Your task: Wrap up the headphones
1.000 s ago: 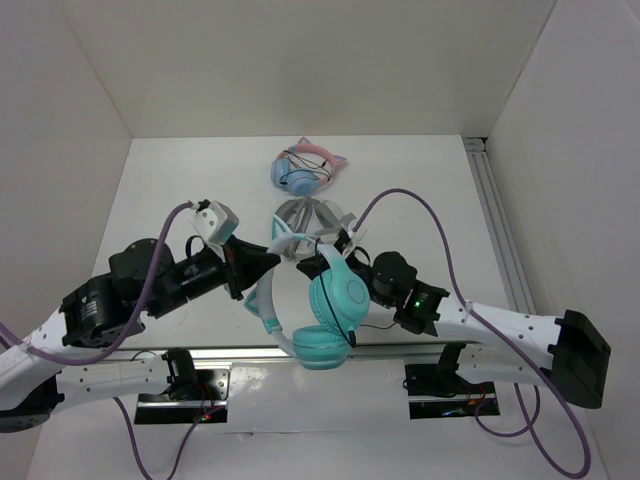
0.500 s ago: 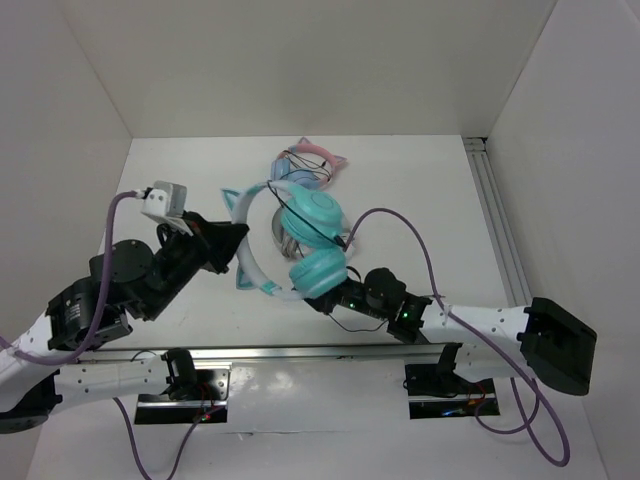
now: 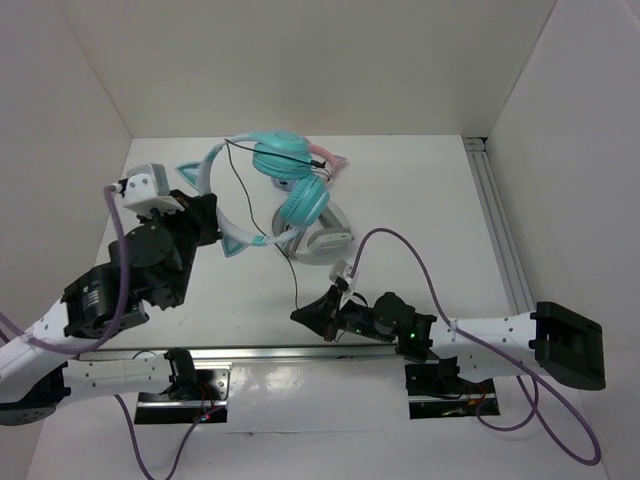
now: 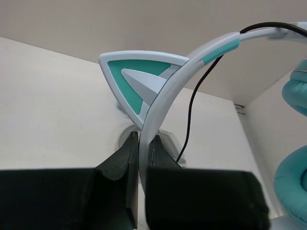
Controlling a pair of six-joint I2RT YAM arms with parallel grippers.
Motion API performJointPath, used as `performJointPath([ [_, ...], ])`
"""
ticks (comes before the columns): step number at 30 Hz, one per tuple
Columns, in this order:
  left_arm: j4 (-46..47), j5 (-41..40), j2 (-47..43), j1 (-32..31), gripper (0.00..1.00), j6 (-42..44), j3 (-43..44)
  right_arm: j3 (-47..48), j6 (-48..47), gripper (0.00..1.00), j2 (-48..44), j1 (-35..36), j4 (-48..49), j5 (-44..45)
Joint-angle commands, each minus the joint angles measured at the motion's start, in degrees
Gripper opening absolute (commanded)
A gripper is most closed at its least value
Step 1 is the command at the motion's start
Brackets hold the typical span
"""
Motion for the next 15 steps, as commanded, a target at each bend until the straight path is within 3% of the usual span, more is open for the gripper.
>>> performJointPath([
  [1,9.9,-7.4,2.5,0.5,0.0,5.7,2.4,-0.2,0.2,0.0,-2.6,2.0,1.6,2.2],
  [3,13.3,-6.1,3.5,3.5,0.0,10.0,1.6,-0.8,-0.3,0.0,-4.9,3.7,0.7,4.9],
  [11,10.3,3.8,9.2,19.5,0.0,10.1,3.8,-0.7,-2.6,0.0,-12.2,10.5,-8.5,13.6],
  [15,10.3,5.7,13.2,23.6,0.0,11.5,3.9,2.2,-4.8,0.0,-12.2,17.4,-15.8,18.9],
])
